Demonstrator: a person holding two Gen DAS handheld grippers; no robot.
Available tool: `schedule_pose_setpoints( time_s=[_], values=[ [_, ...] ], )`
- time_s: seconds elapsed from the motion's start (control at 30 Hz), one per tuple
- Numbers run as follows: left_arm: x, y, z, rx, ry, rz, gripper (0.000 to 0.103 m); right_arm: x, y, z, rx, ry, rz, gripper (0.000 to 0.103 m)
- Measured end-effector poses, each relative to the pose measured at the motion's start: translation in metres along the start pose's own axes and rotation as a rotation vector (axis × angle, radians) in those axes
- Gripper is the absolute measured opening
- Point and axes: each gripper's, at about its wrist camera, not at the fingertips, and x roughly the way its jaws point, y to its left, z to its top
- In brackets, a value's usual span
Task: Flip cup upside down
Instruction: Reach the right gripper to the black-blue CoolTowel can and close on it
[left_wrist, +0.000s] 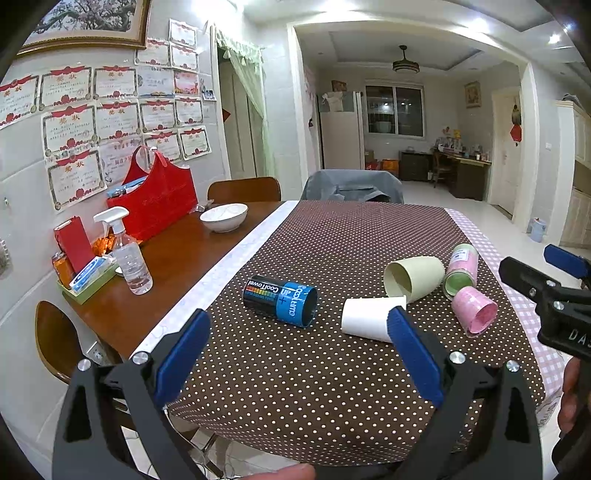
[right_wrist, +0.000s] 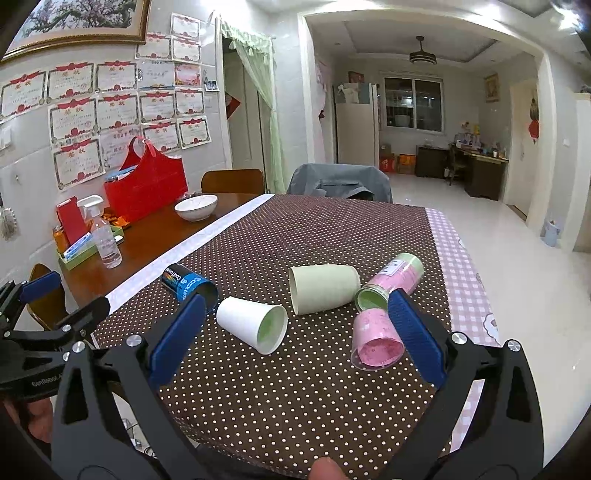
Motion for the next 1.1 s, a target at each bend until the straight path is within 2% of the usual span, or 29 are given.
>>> schedule_pose_setpoints(
  time_s=[0.2, 0.4, 0.77, 1.1],
  values=[
    [0.009, 0.008, -0.002, -0.009, 0.008, 0.011, 0.095, 0.015, 0.012, 0.002, -0.031, 0.031, 0.018, 0.097],
    [0.029, 0.025, -0.008, -0.043, 0.044, 0.036, 0.095, 0.046, 0.034, 0.003, -0.094, 0.108, 0.068, 0.097],
    [0.074, 0.07, -0.027, -0.111, 0.14, 0.097, 0.095, 0.121, 0.082, -0.001, -0.211, 0.29, 0.201, 0.097],
    [0.113, 0.112, -0.042, -0.165, 0.222, 0.144, 0.095, 0.202, 0.145, -0.001, -0.412, 0.468, 0.291, 0.097]
  ],
)
